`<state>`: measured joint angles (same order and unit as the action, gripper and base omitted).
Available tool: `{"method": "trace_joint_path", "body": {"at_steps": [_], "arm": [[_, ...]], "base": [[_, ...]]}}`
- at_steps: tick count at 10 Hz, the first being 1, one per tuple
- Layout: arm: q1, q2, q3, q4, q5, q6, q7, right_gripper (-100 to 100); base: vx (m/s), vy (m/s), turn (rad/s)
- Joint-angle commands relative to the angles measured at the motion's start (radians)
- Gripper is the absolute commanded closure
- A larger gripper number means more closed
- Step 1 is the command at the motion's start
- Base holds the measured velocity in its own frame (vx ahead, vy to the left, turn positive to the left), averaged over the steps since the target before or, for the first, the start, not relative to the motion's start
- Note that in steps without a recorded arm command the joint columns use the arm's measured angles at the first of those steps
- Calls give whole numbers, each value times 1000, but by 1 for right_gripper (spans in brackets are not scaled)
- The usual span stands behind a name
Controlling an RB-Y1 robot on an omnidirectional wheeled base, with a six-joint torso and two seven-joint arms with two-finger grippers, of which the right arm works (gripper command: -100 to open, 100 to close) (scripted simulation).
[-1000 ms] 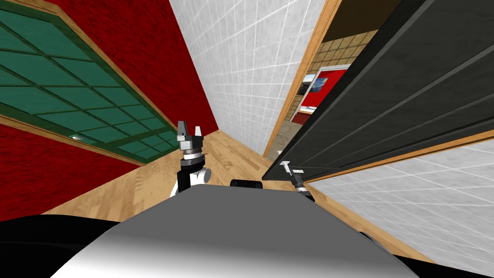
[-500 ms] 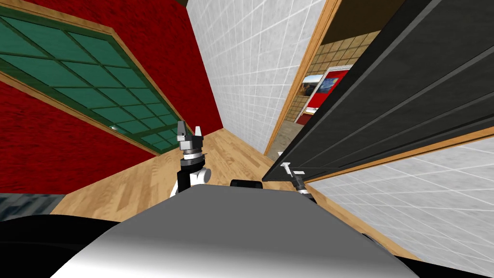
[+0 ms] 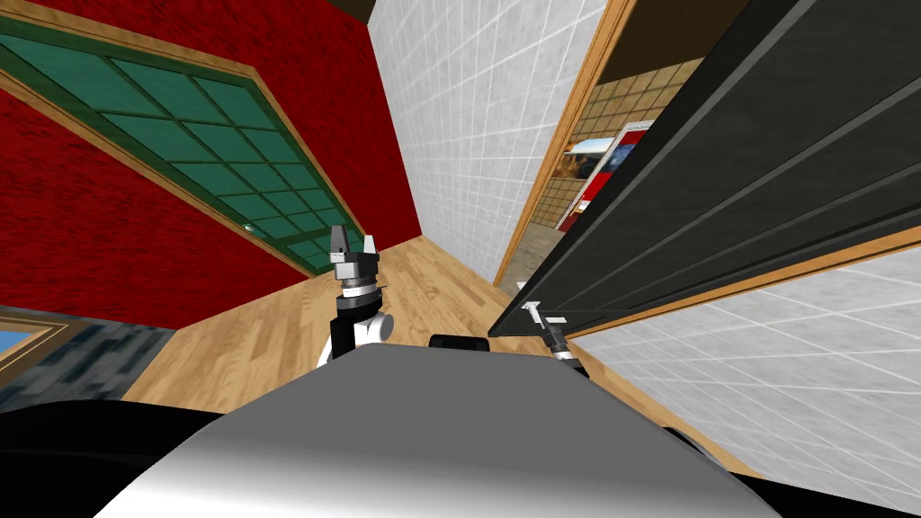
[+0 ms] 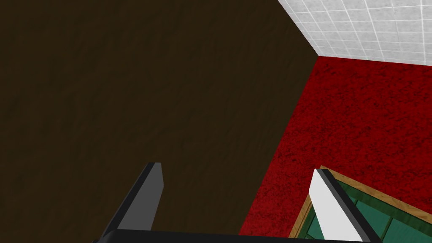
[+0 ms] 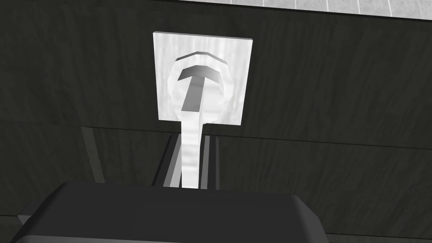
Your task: Pull the door open
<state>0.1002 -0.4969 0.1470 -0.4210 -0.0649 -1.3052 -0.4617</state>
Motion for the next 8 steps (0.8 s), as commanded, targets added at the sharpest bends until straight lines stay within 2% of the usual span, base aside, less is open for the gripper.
{"method": "trace_joint_path", "body": {"at_steps": [1, 3, 6, 7, 8], "arm": [[-5, 5, 6, -19, 3, 26, 4, 100], [-9, 6, 8, -21, 4, 31, 5, 100], [-38, 16, 19, -38, 9, 71, 13, 100], [-38, 16, 19, -38, 9, 71, 13, 100], [-52, 21, 25, -46, 12, 89, 16, 100]], "base": [[-214, -68, 77], [-106, -20, 21], [-185, -67, 100], [-145, -71, 45], [-156, -72, 70]]}}
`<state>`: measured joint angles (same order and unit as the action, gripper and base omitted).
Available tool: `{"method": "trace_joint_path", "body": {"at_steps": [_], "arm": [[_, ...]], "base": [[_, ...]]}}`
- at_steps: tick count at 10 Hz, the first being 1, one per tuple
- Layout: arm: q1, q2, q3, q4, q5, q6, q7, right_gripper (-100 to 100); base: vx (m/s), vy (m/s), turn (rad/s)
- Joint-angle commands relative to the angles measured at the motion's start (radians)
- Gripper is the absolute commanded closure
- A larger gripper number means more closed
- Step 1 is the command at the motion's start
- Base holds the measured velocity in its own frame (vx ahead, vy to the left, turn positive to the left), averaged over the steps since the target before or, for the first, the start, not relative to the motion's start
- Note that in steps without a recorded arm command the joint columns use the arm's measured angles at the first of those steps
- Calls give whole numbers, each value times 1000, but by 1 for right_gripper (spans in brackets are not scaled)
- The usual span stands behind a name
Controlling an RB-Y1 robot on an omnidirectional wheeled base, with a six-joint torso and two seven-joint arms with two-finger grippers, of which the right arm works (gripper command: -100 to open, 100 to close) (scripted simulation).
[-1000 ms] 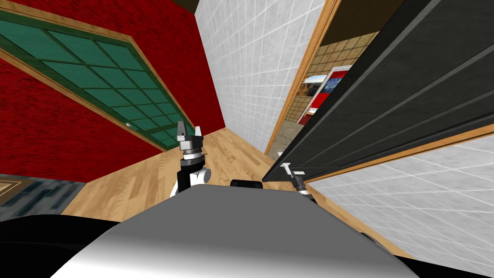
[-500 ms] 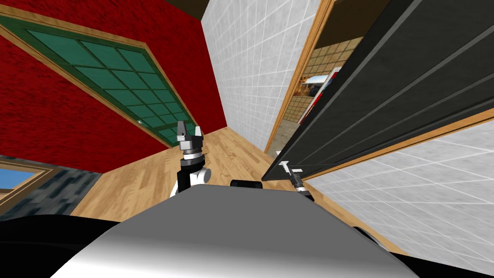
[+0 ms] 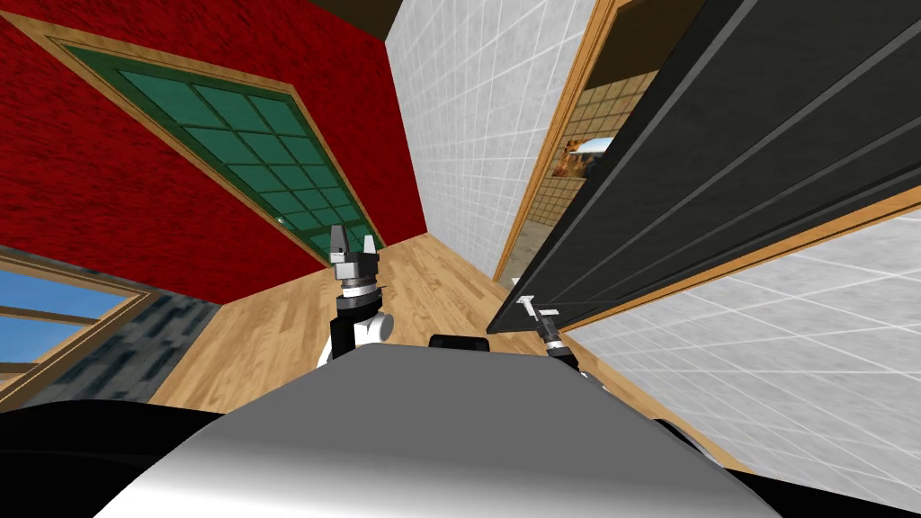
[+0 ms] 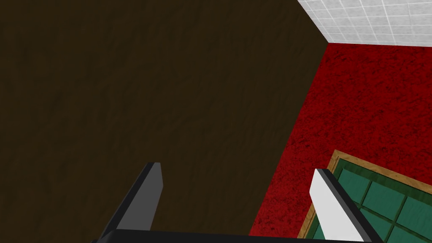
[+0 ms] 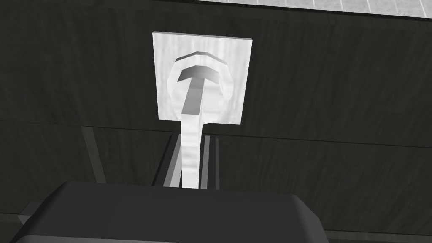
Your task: Pull the door open
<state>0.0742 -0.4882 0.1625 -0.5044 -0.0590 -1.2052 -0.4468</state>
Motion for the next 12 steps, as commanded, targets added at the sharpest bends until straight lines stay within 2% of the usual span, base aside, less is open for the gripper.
{"method": "trace_joint_path", "body": {"at_steps": [1, 3, 4, 5, 7, 8, 9, 12], "arm": [[-26, 12, 9, 38, 6, -11, 1, 100], [-47, 19, 17, 26, 10, 17, 6, 100], [-47, 19, 17, 26, 10, 17, 6, 100], [-61, 23, 23, 18, 12, 36, 9, 100], [-74, 28, 28, 11, 15, 53, 12, 100], [-83, 27, 26, 35, 14, 42, 10, 100], [-77, 25, 27, 48, 11, 26, 7, 100], [-67, 17, 25, 66, 3, 0, 2, 100]], "base": [[-138, -65, 57], [-194, -95, 90], [-141, -71, 46], [-157, -81, 64], [-178, -111, 79], [-61, -47, 34], [-99, -16, 226], [-133, -46, 159]]}}
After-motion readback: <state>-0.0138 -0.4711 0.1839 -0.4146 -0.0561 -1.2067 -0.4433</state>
